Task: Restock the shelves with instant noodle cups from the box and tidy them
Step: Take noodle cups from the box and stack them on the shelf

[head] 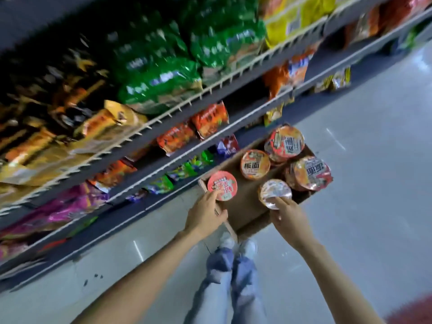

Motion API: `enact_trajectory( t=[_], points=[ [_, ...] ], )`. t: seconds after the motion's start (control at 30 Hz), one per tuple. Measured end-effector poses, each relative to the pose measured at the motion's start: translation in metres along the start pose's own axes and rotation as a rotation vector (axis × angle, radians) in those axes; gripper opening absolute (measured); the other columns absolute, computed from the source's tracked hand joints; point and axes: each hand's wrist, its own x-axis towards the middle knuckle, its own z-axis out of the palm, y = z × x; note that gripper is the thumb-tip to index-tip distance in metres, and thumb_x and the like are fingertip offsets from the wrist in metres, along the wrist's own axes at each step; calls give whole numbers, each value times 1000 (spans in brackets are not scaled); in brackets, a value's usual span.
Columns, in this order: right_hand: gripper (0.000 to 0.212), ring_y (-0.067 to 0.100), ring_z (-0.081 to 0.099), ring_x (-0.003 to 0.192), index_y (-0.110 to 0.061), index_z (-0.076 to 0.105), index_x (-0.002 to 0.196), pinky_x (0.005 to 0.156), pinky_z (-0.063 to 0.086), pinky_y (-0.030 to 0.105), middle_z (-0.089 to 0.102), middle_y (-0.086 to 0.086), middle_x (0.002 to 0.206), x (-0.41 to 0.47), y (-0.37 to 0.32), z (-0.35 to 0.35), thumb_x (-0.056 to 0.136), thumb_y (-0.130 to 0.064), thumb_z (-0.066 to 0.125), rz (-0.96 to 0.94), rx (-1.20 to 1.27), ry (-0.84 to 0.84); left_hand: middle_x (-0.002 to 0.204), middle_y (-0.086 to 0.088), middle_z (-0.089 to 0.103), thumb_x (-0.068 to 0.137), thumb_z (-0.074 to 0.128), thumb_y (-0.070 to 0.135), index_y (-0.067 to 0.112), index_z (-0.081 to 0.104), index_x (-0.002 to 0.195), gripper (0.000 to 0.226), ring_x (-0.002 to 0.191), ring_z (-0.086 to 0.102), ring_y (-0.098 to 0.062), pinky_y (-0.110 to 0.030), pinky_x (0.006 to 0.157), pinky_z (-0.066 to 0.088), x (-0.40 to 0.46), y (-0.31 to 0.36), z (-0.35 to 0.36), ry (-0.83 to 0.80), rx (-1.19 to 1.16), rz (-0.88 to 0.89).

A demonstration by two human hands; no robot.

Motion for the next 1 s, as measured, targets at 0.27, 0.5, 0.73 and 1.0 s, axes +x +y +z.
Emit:
enact_trajectory(
  t=[0.27, 0.5, 0.73, 1.0],
  points=[
    [48, 28, 53, 115, -19, 47, 136, 88, 43, 35, 55, 6, 128, 122, 87, 142, 90, -23, 56, 54, -80, -110, 134, -8, 45, 79, 66, 28, 18, 42, 133, 60, 123, 40, -29, -39, 96, 38, 154, -107, 126, -36, 226, -169],
    [53, 32, 55, 115, -16, 42, 135, 88, 45, 39, 54, 11, 129, 234, 109, 265, 89, -34, 60, 176, 138, -164, 137, -8, 38, 73, 74, 32, 19, 42, 135, 71, 126, 34, -29, -41, 103, 33, 231, -185, 173, 98, 304, -162],
    [76, 31, 56, 116, -28, 28, 142, 89, 52, 52, 54, 9, 129, 282, 115, 349, 81, -31, 72, 547, 698, -285, 128, -7, 48, 72, 70, 28, 18, 53, 127, 59, 113, 45, -28, -39, 92, 41, 236, -209, 188, 346, 323, 44],
    [59, 7, 66, 95, -31, 41, 132, 78, 58, 38, 64, -10, 109, 192, 145, 255, 82, -21, 71, 434, 864, 28, 126, -2, 53, 75, 59, 23, 18, 53, 126, 52, 113, 49, -24, -42, 94, 43, 232, -180, 194, 289, 179, 187]
  ],
)
